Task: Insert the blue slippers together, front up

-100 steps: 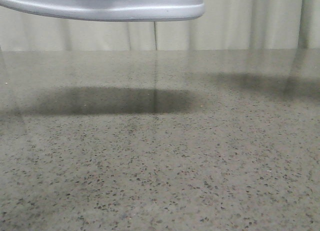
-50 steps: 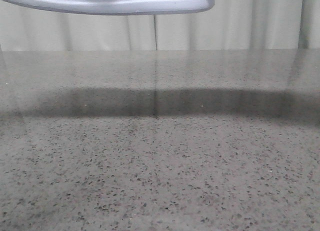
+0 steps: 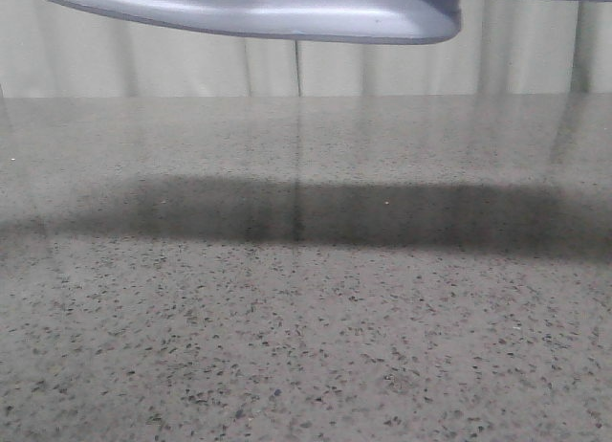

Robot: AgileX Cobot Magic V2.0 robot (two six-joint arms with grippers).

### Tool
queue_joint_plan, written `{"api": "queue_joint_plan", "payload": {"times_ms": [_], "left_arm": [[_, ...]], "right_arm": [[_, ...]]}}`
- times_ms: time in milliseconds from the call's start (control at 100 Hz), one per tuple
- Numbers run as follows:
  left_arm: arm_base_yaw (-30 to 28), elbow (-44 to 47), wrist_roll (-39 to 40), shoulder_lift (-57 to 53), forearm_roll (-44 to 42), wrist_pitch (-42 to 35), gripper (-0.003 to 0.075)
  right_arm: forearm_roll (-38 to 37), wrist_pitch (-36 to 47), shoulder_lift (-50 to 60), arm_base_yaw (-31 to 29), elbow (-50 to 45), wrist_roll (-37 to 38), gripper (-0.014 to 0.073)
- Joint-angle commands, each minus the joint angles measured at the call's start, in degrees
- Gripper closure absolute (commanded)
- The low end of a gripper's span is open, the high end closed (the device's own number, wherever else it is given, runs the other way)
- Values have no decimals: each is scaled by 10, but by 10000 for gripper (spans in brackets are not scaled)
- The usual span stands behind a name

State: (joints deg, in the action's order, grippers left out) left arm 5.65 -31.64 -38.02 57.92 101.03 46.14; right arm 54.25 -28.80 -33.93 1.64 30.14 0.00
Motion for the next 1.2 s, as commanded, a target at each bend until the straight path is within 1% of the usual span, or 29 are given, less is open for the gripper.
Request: {"api": "queue_joint_plan", "payload": {"times_ms": [0, 180, 410, 520, 890, 1070, 1190], "left_arm": [[10, -15, 9, -8, 35, 40, 704], [15, -15, 22, -8, 38, 54, 704], [15, -15, 38, -8, 44, 92, 704], [15, -15, 39, -8, 44, 103, 704], [15, -15, 39, -8, 44, 129, 704], [15, -15, 39, -8, 44, 135, 704], [15, -15, 39, -8, 44, 135, 704]], "right_arm": [[72, 9, -14, -3, 23, -76, 701], [142, -10, -35, -3, 23, -154, 701], [230, -39, -66, -3, 23, -248, 701], [261, -55, -87, -3, 23, -280, 701], [393, -166, -166, -3, 23, -430, 701], [430, -218, -192, -3, 23, -482, 701], [440, -228, -197, -3, 23, -510, 701]]}}
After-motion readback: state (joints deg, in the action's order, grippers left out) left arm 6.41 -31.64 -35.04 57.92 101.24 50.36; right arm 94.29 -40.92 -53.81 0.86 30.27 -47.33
